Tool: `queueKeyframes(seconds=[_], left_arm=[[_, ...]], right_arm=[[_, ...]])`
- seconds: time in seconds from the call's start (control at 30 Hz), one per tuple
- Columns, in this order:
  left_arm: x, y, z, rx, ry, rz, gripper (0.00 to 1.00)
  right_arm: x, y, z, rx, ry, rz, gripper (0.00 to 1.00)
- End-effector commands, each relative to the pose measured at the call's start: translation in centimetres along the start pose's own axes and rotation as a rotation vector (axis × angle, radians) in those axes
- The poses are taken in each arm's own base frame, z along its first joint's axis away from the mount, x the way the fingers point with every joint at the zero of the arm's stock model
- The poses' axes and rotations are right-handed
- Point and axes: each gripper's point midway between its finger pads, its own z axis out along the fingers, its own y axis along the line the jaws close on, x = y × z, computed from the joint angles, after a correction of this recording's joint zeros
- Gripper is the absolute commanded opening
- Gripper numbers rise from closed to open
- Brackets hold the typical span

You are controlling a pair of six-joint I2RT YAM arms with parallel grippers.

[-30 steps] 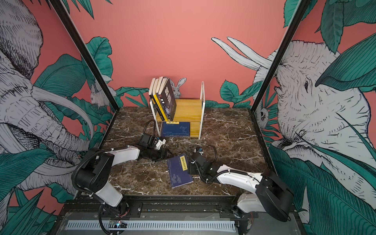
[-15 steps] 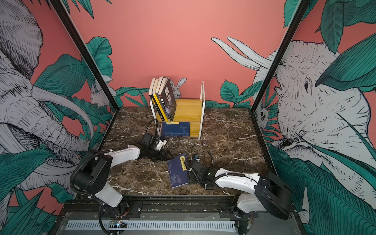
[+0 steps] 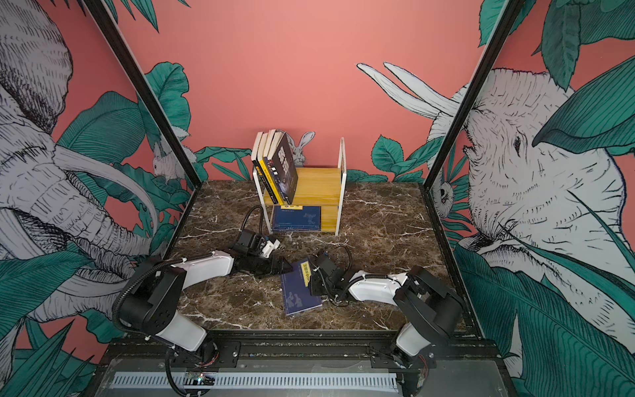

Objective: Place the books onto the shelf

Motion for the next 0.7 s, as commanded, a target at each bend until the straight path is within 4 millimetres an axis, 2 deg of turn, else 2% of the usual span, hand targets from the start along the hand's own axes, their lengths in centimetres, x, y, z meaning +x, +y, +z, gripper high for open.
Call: queueKeyframes(seconds=[0.0,0.1,0.2,0.27,0.37,0.57,0.67], left_arm=[[2.7,2.0,1.6,-0.016,0.096,-0.158,0.87],[2.3,1.6,1.8,0.006,0.119,-0.22,0.85],[1.6,-0.3,1.5,0.117,0.099,-0.28,0.78],[1.0,-1.8,0.8,0.17,0.082,-0.265,0.7],[0.7,-3.1,-0.2,0.206,0.072,-0.234,0.65],[0.7,-2.1,-0.9,0.139,0.042,-0.198,0.47],[0.5,-1.6,-1.3,0.125,0.01,-0.195,0.27]], right_arm=[[0.8,-0.1,1.5,-0.028,0.026,0.053,0.33],[1.1,-0.3,1.9,-0.026,0.028,0.073,0.32],[1.5,-0.4,2.4,-0.03,0.029,0.075,0.32],[1.6,-0.4,2.7,-0.026,0.039,0.075,0.32],[1.5,-0.3,2.8,-0.038,0.028,0.08,0.32],[1.1,0.0,2.8,-0.02,0.041,0.044,0.34],[0.5,0.3,2.3,-0.021,0.022,0.016,0.35]])
